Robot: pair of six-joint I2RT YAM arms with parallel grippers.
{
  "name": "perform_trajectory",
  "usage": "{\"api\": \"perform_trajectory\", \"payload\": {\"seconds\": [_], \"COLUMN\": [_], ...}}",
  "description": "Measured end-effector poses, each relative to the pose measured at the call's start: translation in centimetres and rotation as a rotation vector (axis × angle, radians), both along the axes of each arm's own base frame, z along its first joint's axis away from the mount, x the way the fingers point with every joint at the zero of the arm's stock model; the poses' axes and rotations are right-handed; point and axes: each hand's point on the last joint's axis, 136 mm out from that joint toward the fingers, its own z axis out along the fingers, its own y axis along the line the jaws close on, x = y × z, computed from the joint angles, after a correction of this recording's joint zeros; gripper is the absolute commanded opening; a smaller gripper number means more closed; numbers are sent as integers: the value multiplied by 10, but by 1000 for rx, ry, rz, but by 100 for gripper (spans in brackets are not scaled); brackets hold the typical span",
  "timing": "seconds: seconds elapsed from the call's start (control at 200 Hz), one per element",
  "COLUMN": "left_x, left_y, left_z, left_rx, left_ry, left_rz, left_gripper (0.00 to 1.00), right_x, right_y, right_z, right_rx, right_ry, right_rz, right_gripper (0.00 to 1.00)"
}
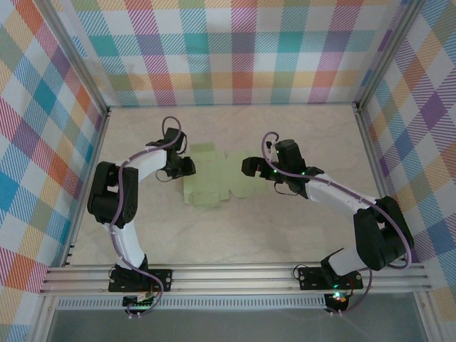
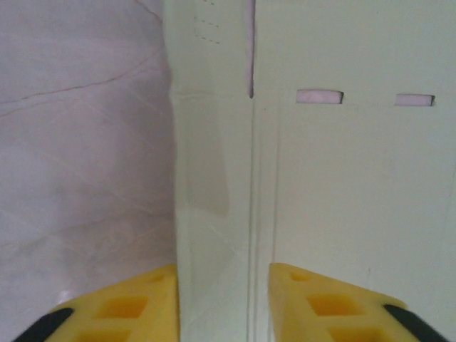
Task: Fold the paper box
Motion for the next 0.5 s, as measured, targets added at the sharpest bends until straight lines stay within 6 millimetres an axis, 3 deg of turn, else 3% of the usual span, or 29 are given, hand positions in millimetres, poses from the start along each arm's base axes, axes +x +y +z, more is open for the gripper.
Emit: {"api": "perform_trajectory", "payload": {"seconds": [0.27, 0.5], "left_x": [-6, -3], "left_y": [-10, -26], "left_z": [-7, 1], "left_rx": [-74, -166], "left_ry": [13, -16], "left_rz": [7, 31], "left_gripper": [11, 0], "right_x": [1, 1], "right_y": [-2, -5], "right_z": [0, -2], "right_rx": [-7, -14], "right_ry": [-2, 6], "right_rz": [-8, -17], "right_gripper": [100, 100]}}
